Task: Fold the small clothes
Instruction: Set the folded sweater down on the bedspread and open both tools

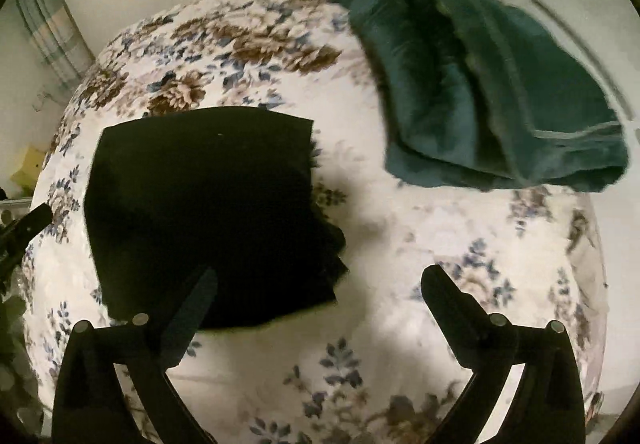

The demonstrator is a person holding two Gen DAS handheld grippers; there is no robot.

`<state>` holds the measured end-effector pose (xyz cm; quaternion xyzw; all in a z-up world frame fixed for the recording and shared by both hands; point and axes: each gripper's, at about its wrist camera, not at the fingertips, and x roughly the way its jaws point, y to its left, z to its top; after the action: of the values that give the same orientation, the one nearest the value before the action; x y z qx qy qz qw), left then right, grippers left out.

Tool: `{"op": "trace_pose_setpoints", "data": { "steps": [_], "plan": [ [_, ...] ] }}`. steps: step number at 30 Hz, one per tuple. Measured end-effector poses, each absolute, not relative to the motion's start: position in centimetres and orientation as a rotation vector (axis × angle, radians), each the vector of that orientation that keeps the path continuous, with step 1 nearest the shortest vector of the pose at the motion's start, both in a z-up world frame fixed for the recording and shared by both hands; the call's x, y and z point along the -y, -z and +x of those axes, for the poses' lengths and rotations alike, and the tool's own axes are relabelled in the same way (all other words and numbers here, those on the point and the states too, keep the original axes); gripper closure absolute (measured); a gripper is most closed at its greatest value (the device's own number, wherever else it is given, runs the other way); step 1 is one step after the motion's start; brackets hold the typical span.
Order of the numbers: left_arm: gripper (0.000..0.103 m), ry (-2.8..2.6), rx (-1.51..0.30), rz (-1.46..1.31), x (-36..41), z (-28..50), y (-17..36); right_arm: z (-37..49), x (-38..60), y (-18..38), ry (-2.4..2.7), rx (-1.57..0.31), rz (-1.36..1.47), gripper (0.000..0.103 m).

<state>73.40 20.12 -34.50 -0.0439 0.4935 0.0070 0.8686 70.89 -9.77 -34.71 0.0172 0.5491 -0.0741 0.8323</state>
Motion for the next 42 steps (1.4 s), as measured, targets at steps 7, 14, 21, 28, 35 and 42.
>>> {"op": "trace_pose_setpoints", "data": {
  "steps": [7,14,21,28,35,42],
  "plan": [
    [0.001,-0.045,-0.976,-0.050,-18.0,64.0,27.6,60.4,9.4,27.8,0.173,-1.103,0.032,0.000],
    [0.001,-0.046,-0.916,-0.009,-16.3,55.1,21.1,48.7,9.9,18.2,0.200,-0.986,-0.003,0.000],
    [0.001,-0.030,-0.864,-0.026,-15.0,47.8,14.6,39.6,10.3,8.9,0.187,-0.854,-0.009,0.000],
    [0.001,-0.029,-0.787,-0.003,-13.8,41.8,9.6,32.6,11.1,2.8,0.161,-0.787,-0.003,0.000],
    [0.001,-0.012,-0.735,-0.018,-13.0,37.7,6.8,26.6,11.8,-2.5,0.135,-0.707,-0.023,0.000],
    [0.001,-0.001,-0.704,-0.041,-12.4,34.9,4.9,22.8,12.2,-5.7,0.106,-0.657,-0.018,0.000]
  ]
}}
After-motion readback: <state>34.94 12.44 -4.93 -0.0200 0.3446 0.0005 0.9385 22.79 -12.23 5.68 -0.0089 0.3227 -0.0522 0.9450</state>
